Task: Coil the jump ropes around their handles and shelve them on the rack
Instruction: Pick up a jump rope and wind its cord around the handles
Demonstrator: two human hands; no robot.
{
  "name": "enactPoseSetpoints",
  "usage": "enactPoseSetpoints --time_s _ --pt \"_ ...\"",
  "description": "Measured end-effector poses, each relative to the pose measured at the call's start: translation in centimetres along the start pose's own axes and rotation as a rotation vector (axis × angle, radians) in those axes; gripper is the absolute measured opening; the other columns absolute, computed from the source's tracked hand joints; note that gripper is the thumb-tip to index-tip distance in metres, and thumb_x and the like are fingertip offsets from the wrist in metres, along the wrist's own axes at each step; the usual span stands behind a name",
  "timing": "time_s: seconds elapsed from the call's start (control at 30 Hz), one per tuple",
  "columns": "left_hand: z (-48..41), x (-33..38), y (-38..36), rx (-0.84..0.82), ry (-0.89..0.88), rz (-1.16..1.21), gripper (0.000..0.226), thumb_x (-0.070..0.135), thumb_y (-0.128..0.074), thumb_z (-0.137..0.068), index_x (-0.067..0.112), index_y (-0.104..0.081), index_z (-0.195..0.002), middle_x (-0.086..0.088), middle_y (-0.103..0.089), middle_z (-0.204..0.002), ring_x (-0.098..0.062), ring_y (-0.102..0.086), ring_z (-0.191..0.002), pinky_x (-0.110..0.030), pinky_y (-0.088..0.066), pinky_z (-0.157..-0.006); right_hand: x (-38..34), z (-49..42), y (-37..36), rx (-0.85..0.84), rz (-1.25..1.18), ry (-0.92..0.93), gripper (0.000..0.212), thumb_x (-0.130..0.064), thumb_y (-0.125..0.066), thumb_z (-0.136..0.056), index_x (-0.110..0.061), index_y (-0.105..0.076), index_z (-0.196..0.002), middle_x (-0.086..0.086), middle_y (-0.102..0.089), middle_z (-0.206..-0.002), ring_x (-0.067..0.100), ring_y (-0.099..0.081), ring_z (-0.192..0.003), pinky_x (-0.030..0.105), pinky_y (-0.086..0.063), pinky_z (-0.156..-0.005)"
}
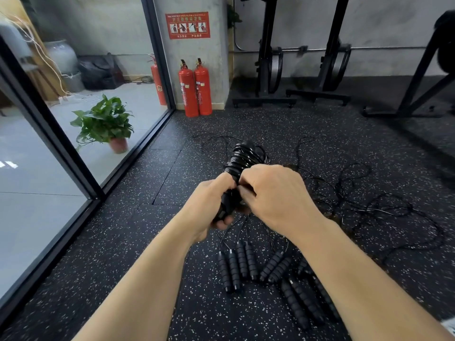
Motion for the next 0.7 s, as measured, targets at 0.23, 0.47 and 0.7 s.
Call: enactPoseSetpoints --time_s 0.23,0.47,0.7 --pt "-0.3 -0.2 -0.7 -0.035 0.06 0.146 0.028 0.034 -0.048 -0.093 0.011 -0.055 -0.078 -0.005 -0.049 -0.061 -0.015 -0.041 -0.04 -0.016 -0.022 -0.037 1.0 0.5 0.7 0.132 -0.03 -0.052 0.018 -0.03 -0.055 -0.088 -0.014 -0.054 -0.081 -0.002 -0.056 -0.078 0.026 -0.054 -0.066 0.033 -0.034 -0.057" --pt "0.0 0.4 -2.1 -0.132 0.081 0.221 0.033 0.039 -0.046 -0.095 0.01 -0.058 -0.085 -0.011 -0.059 -0.064 -0.013 -0.04 -0.041 -0.014 -0.024 -0.034 3.0 0.7 1.5 0.249 -0.215 -0.174 0.017 -0.026 -0.055 -0.087 -0.011 -0.058 -0.078 0.001 -0.059 -0.07 0.025 -0.055 -0.062 0.04 -0.045 -0.057" --pt "0.2 1.1 -2.2 -0.161 0.036 0.167 0.04 0.045 -0.045 -0.099 0.01 -0.057 -0.083 -0.009 -0.057 -0.066 -0.013 -0.041 -0.044 -0.017 -0.024 -0.036 2.9 0.9 2.0 0.28 -0.256 -0.159 0.015 -0.022 -0.058 -0.088 -0.01 -0.061 -0.079 0.001 -0.06 -0.073 0.022 -0.054 -0.064 0.043 -0.047 -0.062"
Point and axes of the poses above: each hand's wrist, its own z-axis away from the middle knuckle, its own y-axis out of the back of the hand, x = y × z, the point moved 8 cm from there along -z, towards the middle knuckle
